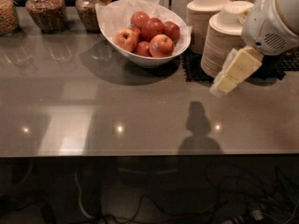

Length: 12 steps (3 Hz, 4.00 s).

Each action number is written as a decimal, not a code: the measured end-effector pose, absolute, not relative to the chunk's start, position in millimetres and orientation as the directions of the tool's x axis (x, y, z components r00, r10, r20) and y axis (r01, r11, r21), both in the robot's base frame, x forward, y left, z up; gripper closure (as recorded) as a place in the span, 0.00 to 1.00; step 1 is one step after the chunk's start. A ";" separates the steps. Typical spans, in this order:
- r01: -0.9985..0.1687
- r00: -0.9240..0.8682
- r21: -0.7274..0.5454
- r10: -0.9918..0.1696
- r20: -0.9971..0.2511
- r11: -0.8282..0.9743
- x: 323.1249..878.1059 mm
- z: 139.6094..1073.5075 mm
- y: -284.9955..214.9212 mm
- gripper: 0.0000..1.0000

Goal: Pick apple from white bowl

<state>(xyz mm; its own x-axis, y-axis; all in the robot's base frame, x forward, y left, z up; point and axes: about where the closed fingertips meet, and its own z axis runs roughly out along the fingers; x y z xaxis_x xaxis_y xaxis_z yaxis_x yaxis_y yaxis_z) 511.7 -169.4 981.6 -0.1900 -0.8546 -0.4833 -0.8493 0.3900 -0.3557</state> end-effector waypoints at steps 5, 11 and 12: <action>-0.728 -0.140 -0.463 -0.772 -0.620 0.505 633.2 990.6 -99.8 0.00; -0.705 -0.323 -0.287 -0.653 -0.685 0.649 701.7 947.5 -61.9 0.31; -0.704 -0.344 -0.265 -0.642 -0.685 0.659 702.5 944.0 -61.1 0.28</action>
Offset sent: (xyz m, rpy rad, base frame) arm 0.1487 0.0778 0.0049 0.0441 -0.1475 -0.0813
